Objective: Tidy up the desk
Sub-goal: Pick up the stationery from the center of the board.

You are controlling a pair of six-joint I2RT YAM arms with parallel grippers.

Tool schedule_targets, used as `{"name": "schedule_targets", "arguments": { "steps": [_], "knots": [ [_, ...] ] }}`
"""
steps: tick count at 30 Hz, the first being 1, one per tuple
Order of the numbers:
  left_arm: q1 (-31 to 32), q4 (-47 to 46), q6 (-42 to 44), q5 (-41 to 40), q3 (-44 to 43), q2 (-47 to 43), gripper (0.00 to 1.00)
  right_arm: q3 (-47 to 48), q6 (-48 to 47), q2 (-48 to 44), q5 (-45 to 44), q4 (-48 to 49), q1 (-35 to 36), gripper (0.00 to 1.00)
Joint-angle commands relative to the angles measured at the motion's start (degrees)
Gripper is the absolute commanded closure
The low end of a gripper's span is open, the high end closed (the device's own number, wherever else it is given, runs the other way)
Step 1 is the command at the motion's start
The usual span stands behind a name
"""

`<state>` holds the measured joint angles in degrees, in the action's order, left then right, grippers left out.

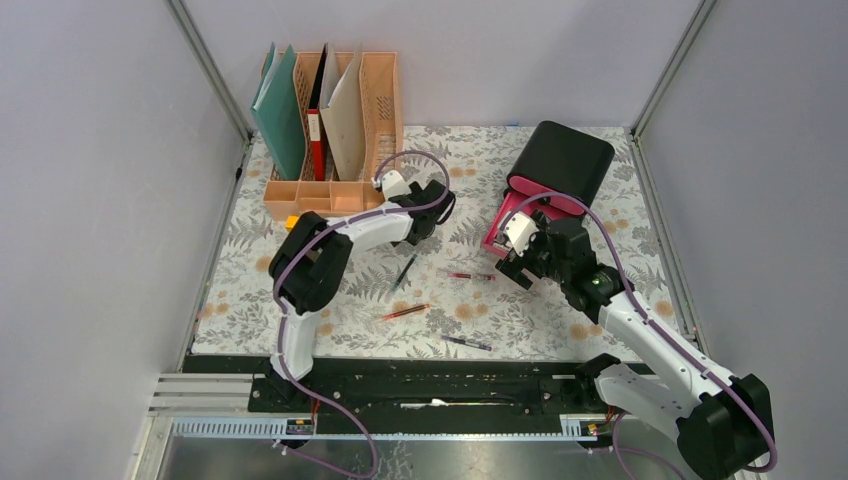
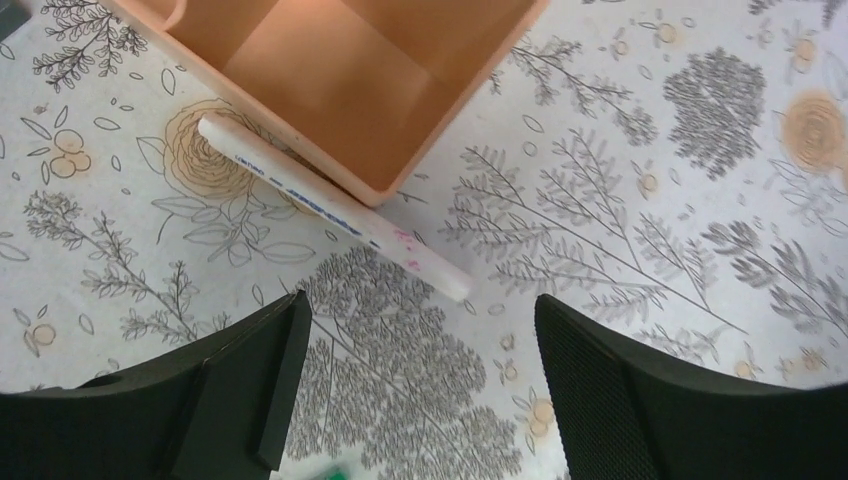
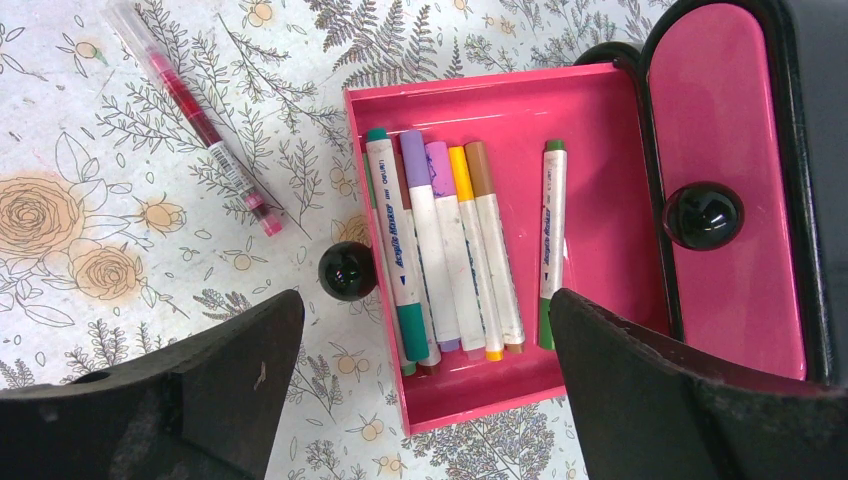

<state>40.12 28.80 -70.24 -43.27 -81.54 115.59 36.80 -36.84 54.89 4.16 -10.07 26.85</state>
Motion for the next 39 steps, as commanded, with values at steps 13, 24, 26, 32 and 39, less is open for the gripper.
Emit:
{"name": "schedule_targets", "arguments": {
  "steps": [13, 24, 26, 32, 39],
  "knots": [
    [-4.78, 7.73, -6.05, 1.77, -5.87, 9.38, 0.13, 1.92, -0.69, -0.75, 0.8, 0.47, 0.17, 0.0],
    [-4.01, 10.27, -4.43, 3.72, 0.3, 5.89, 0.29, 1.96, -0.69, -1.1, 0.94, 0.48, 0.08, 0.0],
    [-3.47, 11.0, -4.47, 2.78, 1.51, 5.0, 0.34, 1.91, -0.69, -1.21, 0.93, 0.49, 0.14, 0.0],
    [-1.58, 14.41, -4.64, -1.77, 3.38, 2.83, 0.45, 1.96, -0.69, -1.19, 1.09, 0.49, 0.12, 0.01],
    [-1.45, 14.27, -2.71, 0.17, 6.14, 0.85, 0.69, 1.92, -0.69, -1.38, 1.0, 0.47, 0.09, 0.0]
  ]
}}
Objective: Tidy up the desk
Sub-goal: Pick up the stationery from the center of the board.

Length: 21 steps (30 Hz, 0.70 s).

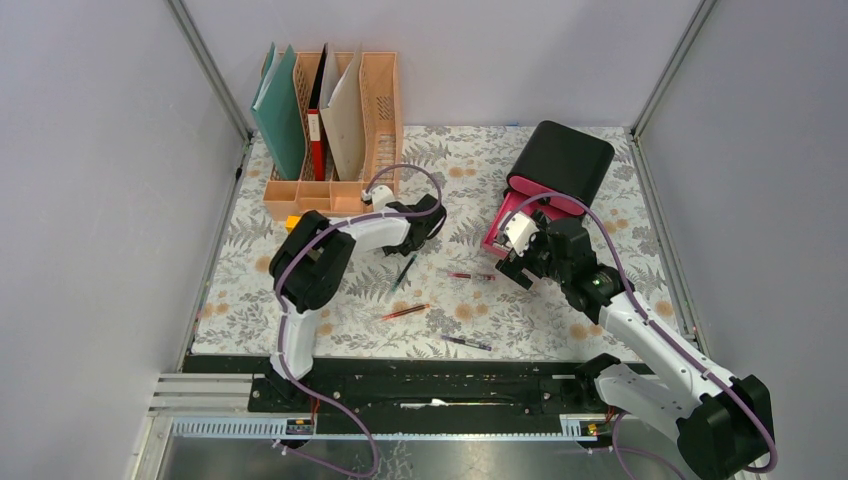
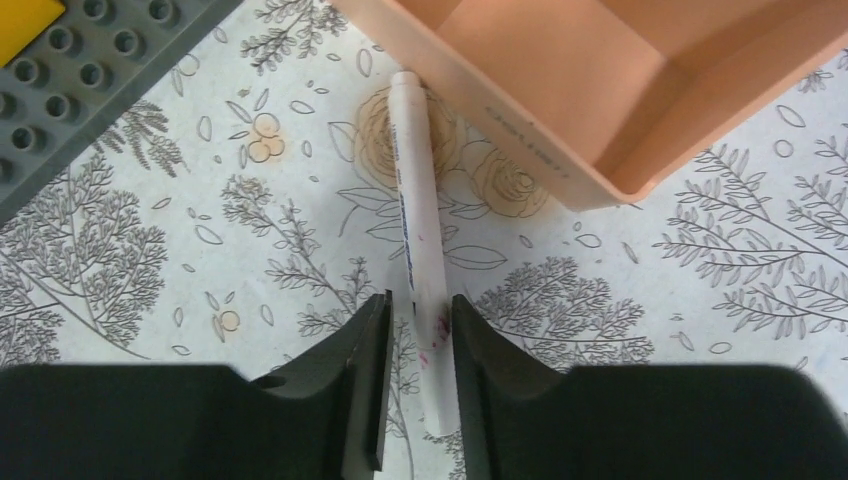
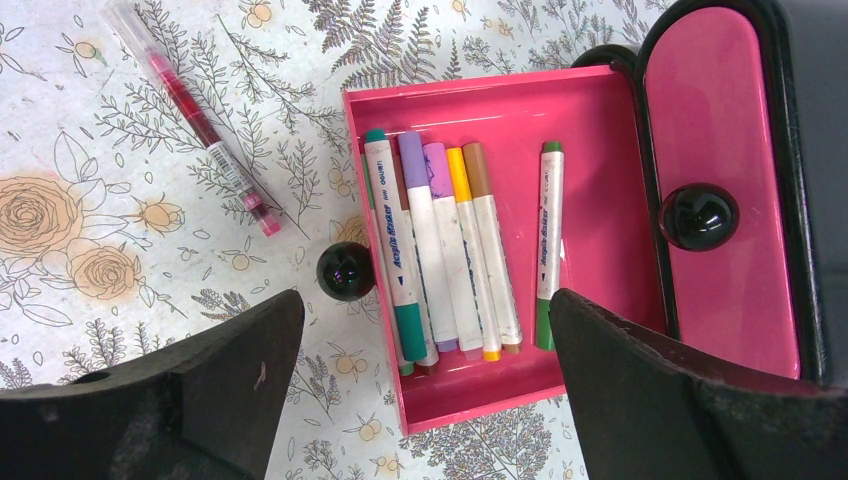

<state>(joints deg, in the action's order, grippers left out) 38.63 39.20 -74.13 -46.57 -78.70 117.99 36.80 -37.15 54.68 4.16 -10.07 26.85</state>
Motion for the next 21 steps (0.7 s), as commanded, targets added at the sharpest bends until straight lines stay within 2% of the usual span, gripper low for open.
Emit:
{"name": "schedule_targets", "arguments": {
  "steps": [1, 7, 10, 21],
  "knots": [
    [0.04, 3.8, 1.26, 3.51, 4.09, -1.98, 0.71, 1.85, -0.38, -1.15, 1.06, 0.46, 0.09, 0.0],
    [0.85, 2.57, 3.09, 2.76, 9.49, -6.35, 0.87, 1.85, -0.38, -1.06, 1.37, 0.46, 0.13, 0.0],
    [1.7, 2.41, 3.22, 2.2, 12.14, -9.11, 0.99, 1.85, -0.38, -1.07, 1.36, 0.48, 0.12, 0.0],
    [8.64, -2.78, 5.52, -0.35, 20.33, -27.17, 1.0, 2.21, -0.56, -1.74, 6.12, -1.6, 0.12, 0.0]
  ]
}}
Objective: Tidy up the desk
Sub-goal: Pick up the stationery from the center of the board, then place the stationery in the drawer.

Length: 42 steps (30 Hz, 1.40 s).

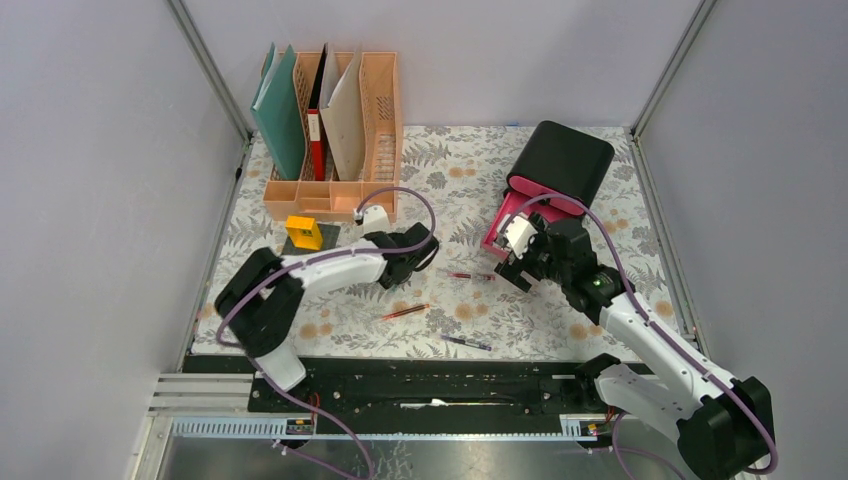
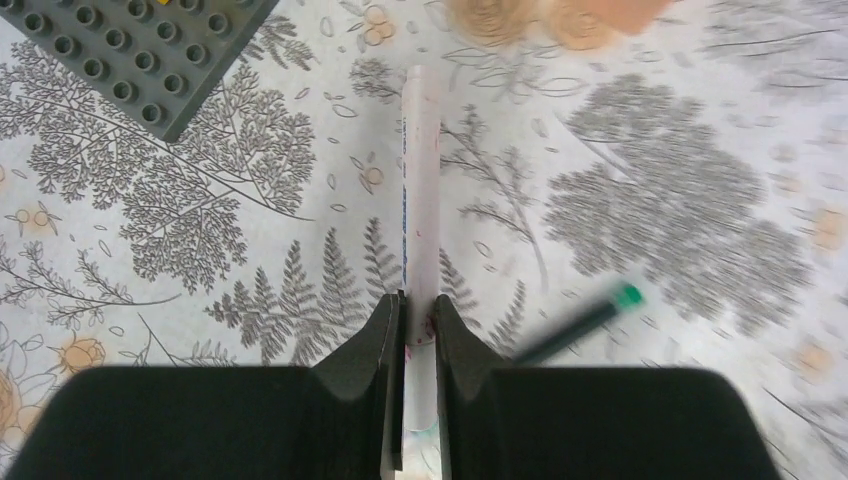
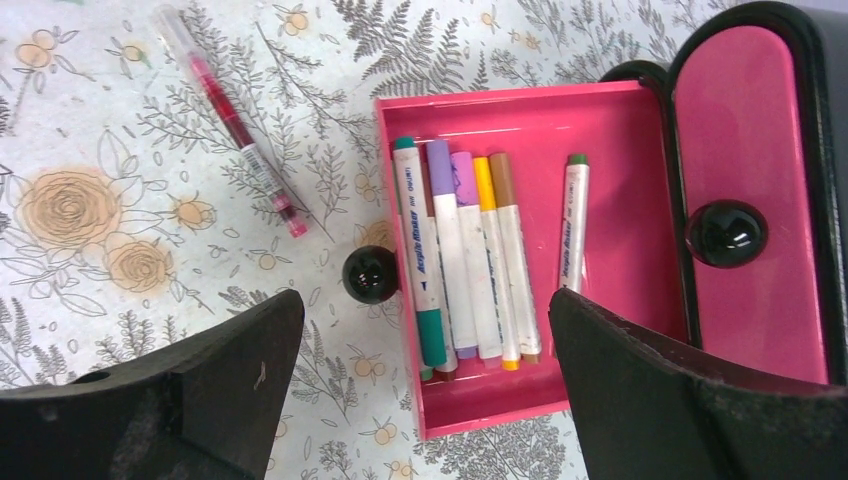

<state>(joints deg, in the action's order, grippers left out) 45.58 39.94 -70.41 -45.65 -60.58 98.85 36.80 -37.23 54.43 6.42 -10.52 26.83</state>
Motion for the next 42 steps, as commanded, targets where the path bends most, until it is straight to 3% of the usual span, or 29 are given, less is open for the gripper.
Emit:
{"name": "schedule_targets", "arguments": {
  "steps": [1, 6, 13, 18, 23, 32, 42],
  "knots": [
    [2.0, -5.05, 2.53, -0.74, 3.51, -9.97, 1.0, 2.36, -0.47, -1.66, 4.53, -1.43, 0.14, 0.0],
    [2.93, -18.8, 9.09, 6.55, 11.97, -19.72, 1.0, 5.03, 3.37, -3.41, 14.36, -5.33, -1.14, 0.0],
    [4.17, -49.2, 18.34, 20.78, 29.65, -35.23, 1.0, 6.96, 10.45, -6.76, 33.5, -7.73, -2.45, 0.0],
    [5.02, -66.5, 21.13, 30.65, 37.41, -39.66, 1.0, 7.9, 15.69, -6.59, 44.33, -7.71, -5.92, 0.0],
    [7.73, -83.69, 22.95, 34.6, 42.96, -39.89, 1.0, 7.4, 23.31, -6.53, 51.68, -3.69, -8.87, 0.0],
    [15.42, -92.48, 26.72, 31.47, 40.43, -33.83, 1.0, 0.55, 50.57, -8.4, 47.45, 16.7, -9.43, 0.0],
    [21.32, -94.27, 29.7, 25.46, 36.85, -30.48, 1.0, -1.83, 58.97, -7.47, 45.22, 22.51, -9.43, 0.0]
  ]
}}
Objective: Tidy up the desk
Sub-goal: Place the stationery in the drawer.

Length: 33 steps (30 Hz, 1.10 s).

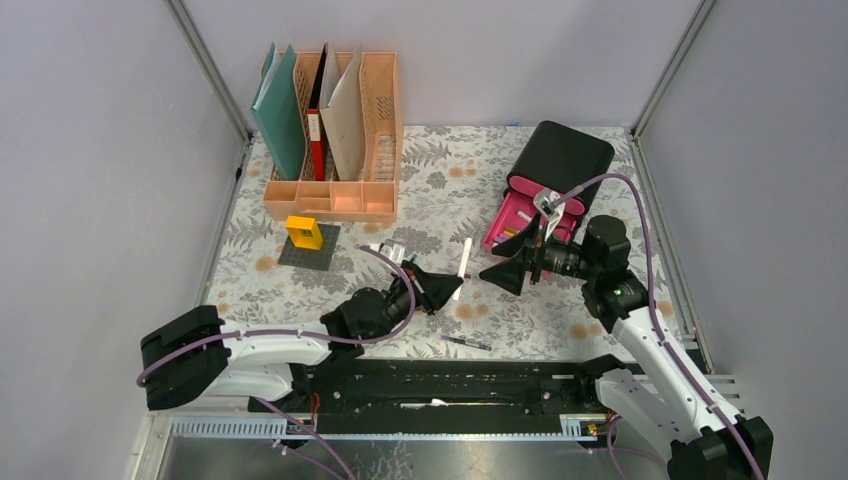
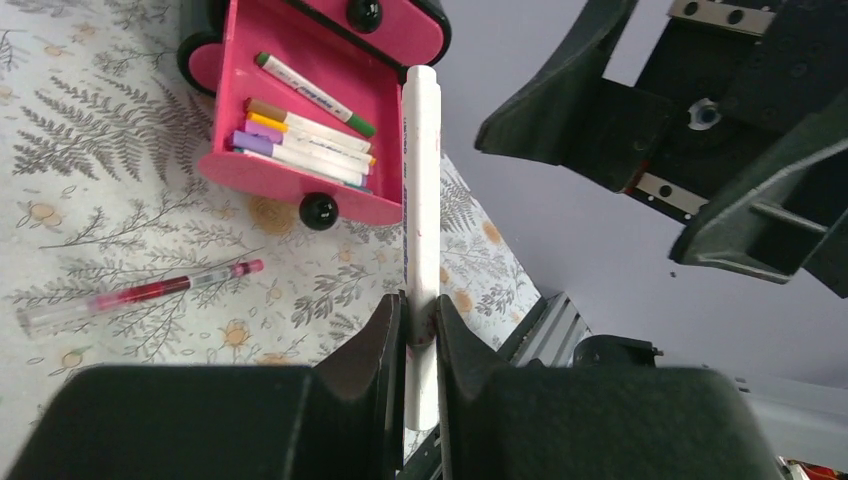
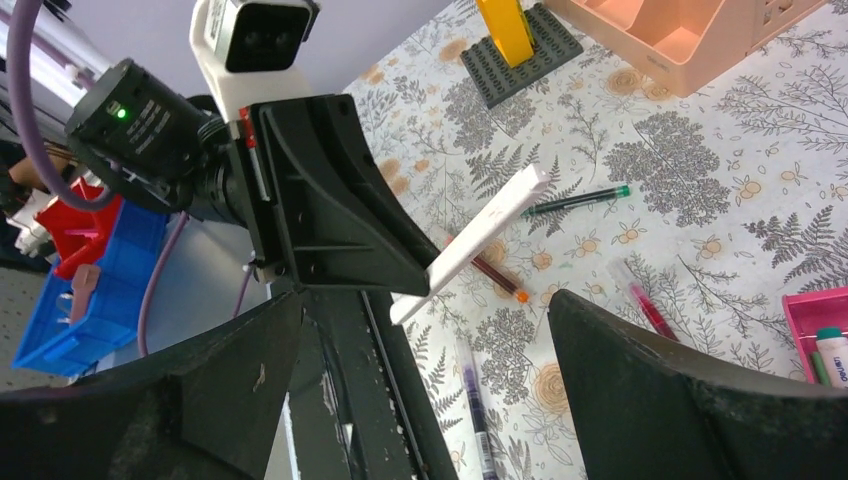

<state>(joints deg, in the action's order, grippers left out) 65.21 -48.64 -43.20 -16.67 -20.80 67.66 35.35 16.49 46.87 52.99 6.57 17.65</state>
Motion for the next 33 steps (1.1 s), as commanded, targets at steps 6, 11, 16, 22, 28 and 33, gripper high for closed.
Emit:
{"name": "schedule_targets", "arguments": {
  "steps": [6, 11, 16, 22, 28, 33],
  "knots": [
    [4.06, -6.1, 3.88, -4.66, -5.04, 2.36, 1.0, -1.84, 8.06, 0.41, -0.8, 9.1, -0.25, 0.0],
    [5.63, -6.28, 4.92, -5.18, -6.54, 3.54, 1.0, -2.29, 8.9, 0.81, -0.21, 10.21, -0.27, 0.02],
    [6.95, -6.62, 5.86, -5.53, -7.73, 4.48, 1.0, -2.47, 9.76, 1.46, 0.79, 11.03, -0.25, 0.09],
    [8.11, -6.98, 6.82, -5.49, -9.26, 5.89, 1.0, -2.48, 11.35, 2.71, 2.78, 12.29, -0.24, 0.23],
    [8.64, -6.74, 7.38, -5.7, -10.44, 7.23, 1.0, -2.31, 11.61, 3.14, 4.13, 12.79, -0.25, 0.71],
    [8.71, -5.62, 7.6, -5.87, -10.5, 6.94, 0.83, -2.15, 9.94, 2.58, 4.1, 12.13, -0.29, 1.0]
  ]
}}
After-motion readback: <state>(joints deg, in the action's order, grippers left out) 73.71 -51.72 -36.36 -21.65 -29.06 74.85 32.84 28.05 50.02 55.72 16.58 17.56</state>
